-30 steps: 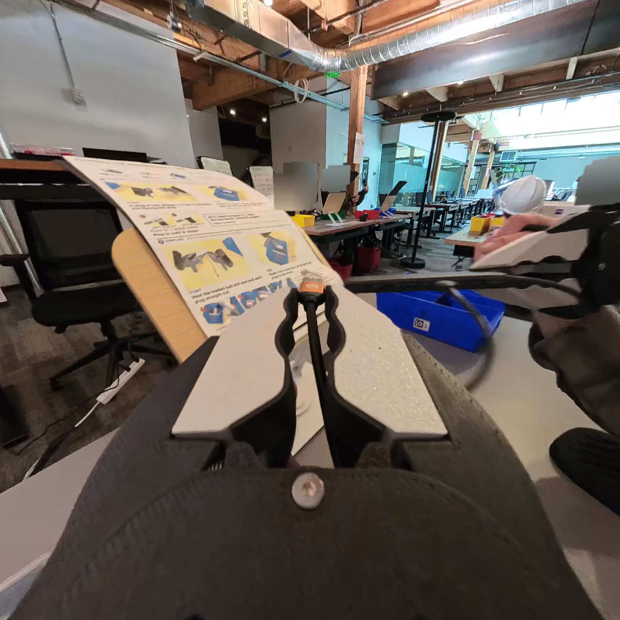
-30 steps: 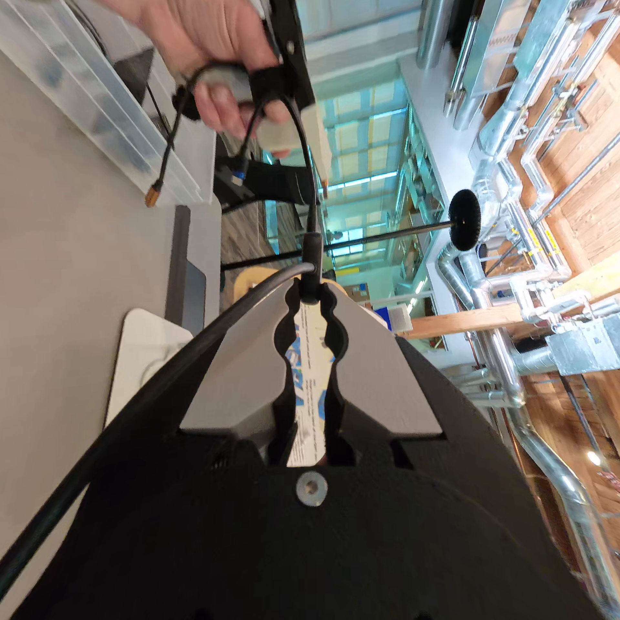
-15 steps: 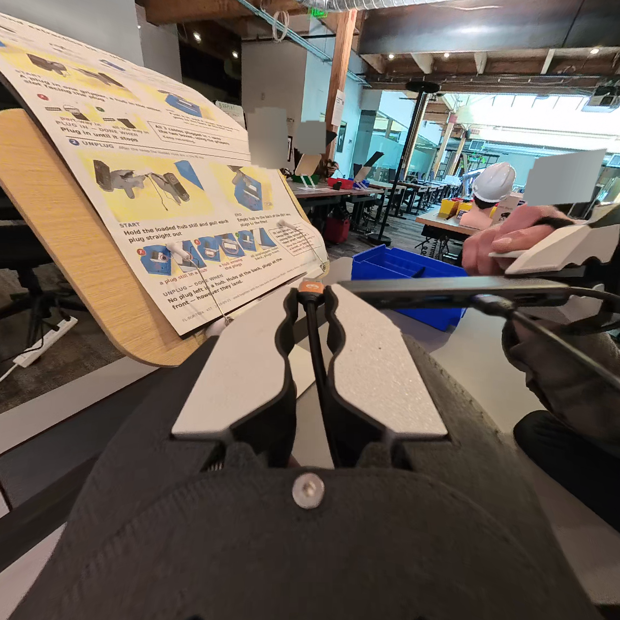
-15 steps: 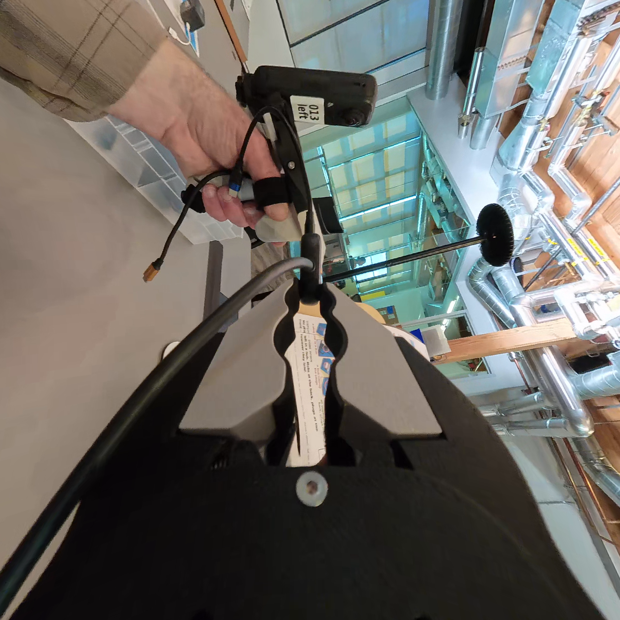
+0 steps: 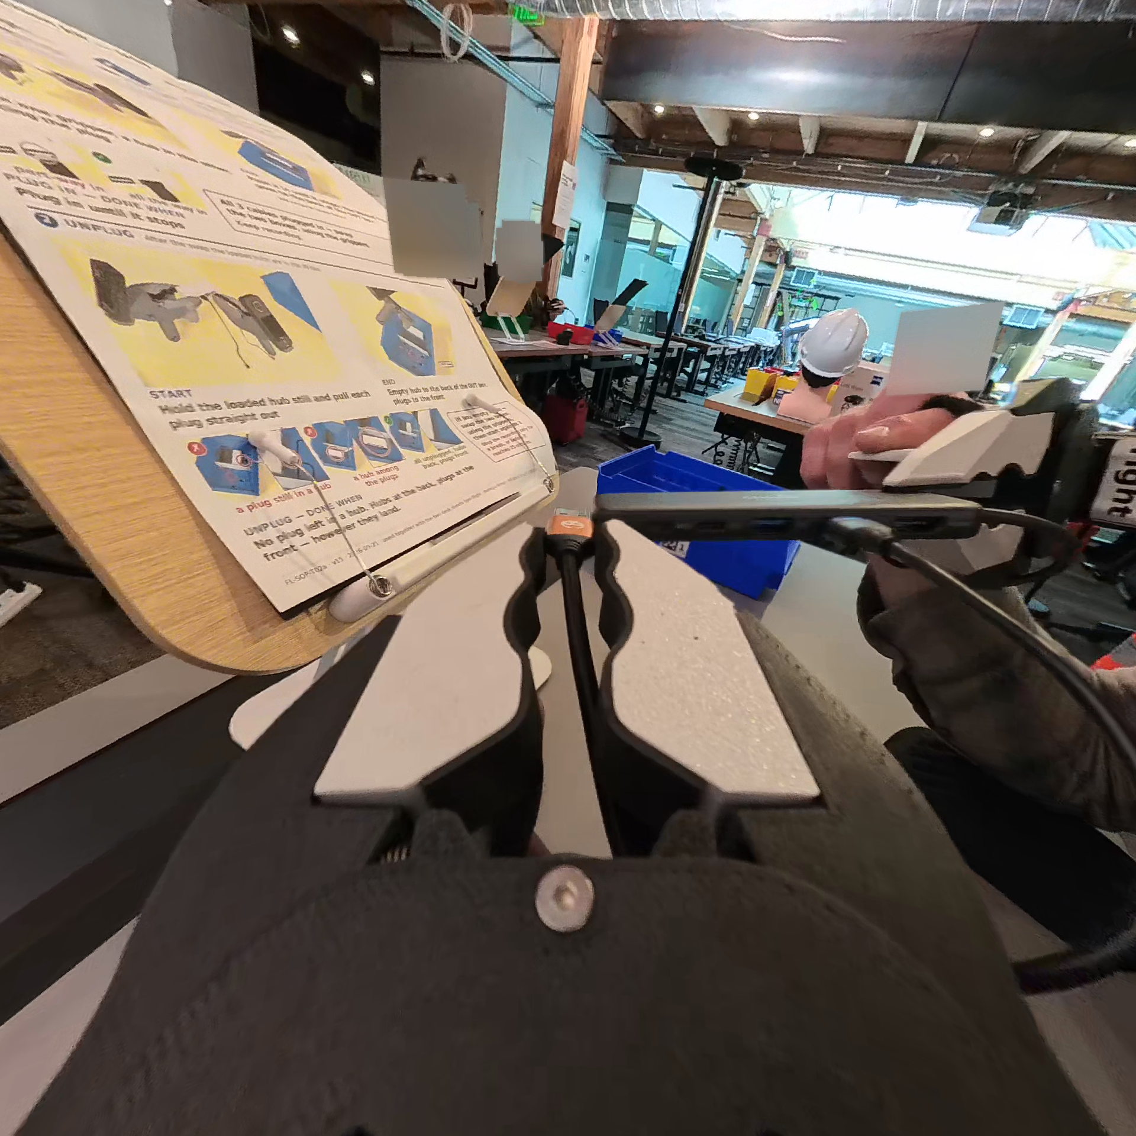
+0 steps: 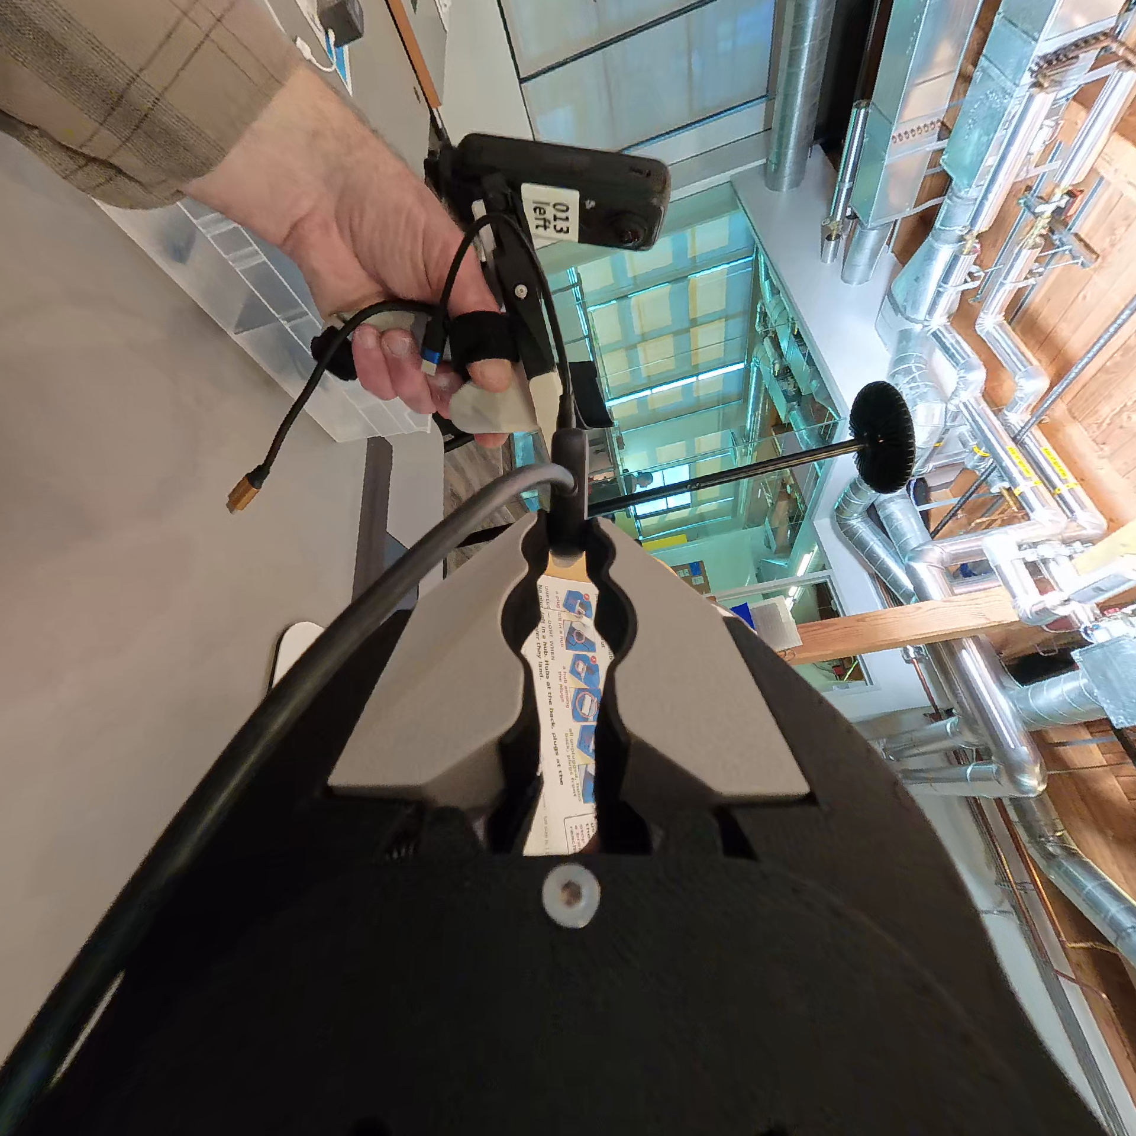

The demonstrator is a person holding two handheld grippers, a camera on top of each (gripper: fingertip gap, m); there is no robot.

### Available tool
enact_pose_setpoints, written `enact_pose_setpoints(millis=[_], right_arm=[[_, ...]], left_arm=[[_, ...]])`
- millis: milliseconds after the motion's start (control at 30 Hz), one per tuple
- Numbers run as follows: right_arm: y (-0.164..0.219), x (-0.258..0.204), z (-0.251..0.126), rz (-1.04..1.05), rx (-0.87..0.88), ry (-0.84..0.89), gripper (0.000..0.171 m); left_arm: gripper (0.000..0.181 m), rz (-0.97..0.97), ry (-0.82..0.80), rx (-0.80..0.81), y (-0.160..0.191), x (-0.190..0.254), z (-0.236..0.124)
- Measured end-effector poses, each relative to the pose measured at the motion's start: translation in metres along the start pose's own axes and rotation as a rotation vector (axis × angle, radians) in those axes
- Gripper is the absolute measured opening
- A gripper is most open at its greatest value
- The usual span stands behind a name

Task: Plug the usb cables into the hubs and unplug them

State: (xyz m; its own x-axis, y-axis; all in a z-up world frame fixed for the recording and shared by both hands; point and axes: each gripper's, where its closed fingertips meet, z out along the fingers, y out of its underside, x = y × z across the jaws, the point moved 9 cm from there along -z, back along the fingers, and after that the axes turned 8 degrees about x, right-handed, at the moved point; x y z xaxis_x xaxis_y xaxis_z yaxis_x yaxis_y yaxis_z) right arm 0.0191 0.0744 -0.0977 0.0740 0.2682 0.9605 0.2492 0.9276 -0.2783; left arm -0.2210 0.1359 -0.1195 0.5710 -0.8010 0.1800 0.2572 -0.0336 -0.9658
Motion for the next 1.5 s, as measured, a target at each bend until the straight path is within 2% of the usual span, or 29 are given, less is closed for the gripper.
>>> enact_pose_setpoints(millis=[33,1133,1500], right_arm=[[0.0,0.0,0.0,0.001,0.003,0.002,0.01],[0.002,0.002,0.004,-0.001,-0.069,0.072,0.01],[0.009,-0.006,0.019,-0.005,-0.141,0.076,0.011]], left_arm=[[0.015,-0.01,0.006,0.009,0.0,0.0,0.0],[0.015,0.057,-0.04,0.007,0.0,0.005,0.004],[0.015,0.085,-0.01,-0.005,0.0,0.017,0.012]])
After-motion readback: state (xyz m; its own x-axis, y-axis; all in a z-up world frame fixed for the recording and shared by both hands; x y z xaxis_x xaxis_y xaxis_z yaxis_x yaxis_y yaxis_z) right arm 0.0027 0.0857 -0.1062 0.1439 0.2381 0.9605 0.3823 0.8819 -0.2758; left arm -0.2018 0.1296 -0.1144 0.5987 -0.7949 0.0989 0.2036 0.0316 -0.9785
